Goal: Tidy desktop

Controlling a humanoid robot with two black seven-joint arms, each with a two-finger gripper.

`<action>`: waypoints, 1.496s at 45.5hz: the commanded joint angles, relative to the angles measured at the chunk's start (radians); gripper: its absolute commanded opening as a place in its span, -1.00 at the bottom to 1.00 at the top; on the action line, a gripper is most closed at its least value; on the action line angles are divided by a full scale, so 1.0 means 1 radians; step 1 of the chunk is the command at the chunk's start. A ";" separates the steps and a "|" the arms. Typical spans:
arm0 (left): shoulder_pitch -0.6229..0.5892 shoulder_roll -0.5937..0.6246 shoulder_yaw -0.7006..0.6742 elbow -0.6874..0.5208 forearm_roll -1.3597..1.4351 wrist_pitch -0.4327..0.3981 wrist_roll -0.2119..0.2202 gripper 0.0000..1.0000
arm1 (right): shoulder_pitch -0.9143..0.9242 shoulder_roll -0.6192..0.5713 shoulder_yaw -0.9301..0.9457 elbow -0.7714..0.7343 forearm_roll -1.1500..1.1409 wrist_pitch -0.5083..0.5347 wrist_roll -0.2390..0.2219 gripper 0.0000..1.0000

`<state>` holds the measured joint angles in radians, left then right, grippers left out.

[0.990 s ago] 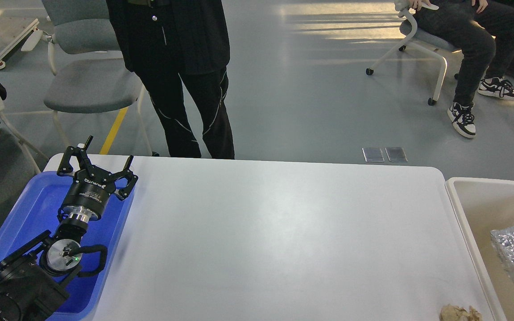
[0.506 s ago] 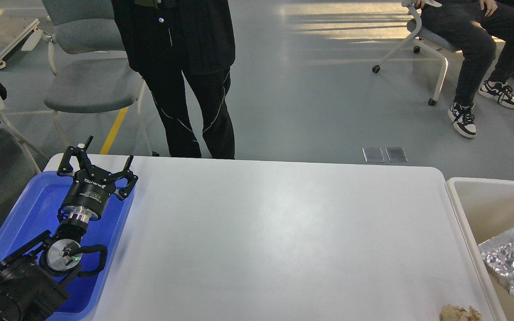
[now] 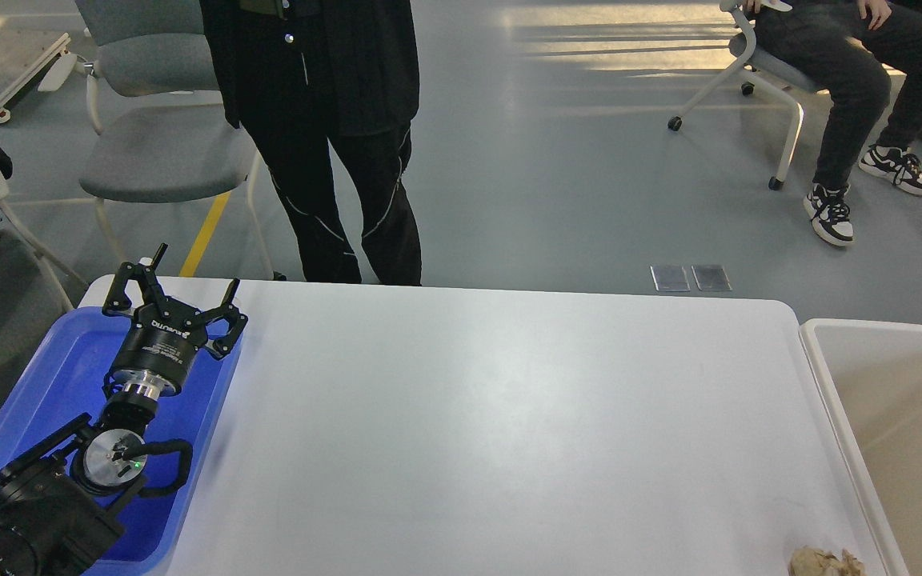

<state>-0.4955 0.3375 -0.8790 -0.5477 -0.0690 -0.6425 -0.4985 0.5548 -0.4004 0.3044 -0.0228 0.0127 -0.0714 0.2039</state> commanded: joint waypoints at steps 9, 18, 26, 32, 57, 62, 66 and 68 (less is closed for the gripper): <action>0.000 0.000 0.000 0.000 0.000 0.000 0.000 1.00 | 0.070 -0.017 0.067 0.017 0.042 0.303 0.006 1.00; 0.000 0.000 0.000 0.000 0.000 0.000 0.000 1.00 | 0.119 -0.017 0.111 0.064 0.065 0.510 0.006 1.00; 0.000 0.000 0.000 0.000 0.000 0.000 0.000 1.00 | 0.143 -0.026 0.124 0.257 0.075 0.527 0.008 1.00; 0.000 0.000 0.000 0.000 0.000 0.000 0.000 1.00 | 0.119 -0.127 0.254 0.728 0.073 0.481 0.009 1.00; 0.000 0.000 0.000 0.000 0.000 0.000 0.000 1.00 | -0.090 -0.086 0.499 1.018 -0.175 0.061 0.322 1.00; 0.000 0.000 0.000 0.000 0.000 0.000 0.000 1.00 | -0.088 -0.048 0.505 0.992 -0.175 0.059 0.324 1.00; 0.000 0.000 0.000 0.000 0.000 0.000 0.000 1.00 | -0.098 -0.046 0.510 0.994 -0.175 0.071 0.342 1.00; 0.000 0.000 0.000 0.000 -0.002 0.000 0.000 1.00 | -0.122 -0.052 0.504 0.997 -0.175 0.073 0.359 1.00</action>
<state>-0.4954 0.3375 -0.8790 -0.5476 -0.0688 -0.6427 -0.4985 0.4894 -0.4809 0.7870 0.9609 -0.1345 0.0180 0.4985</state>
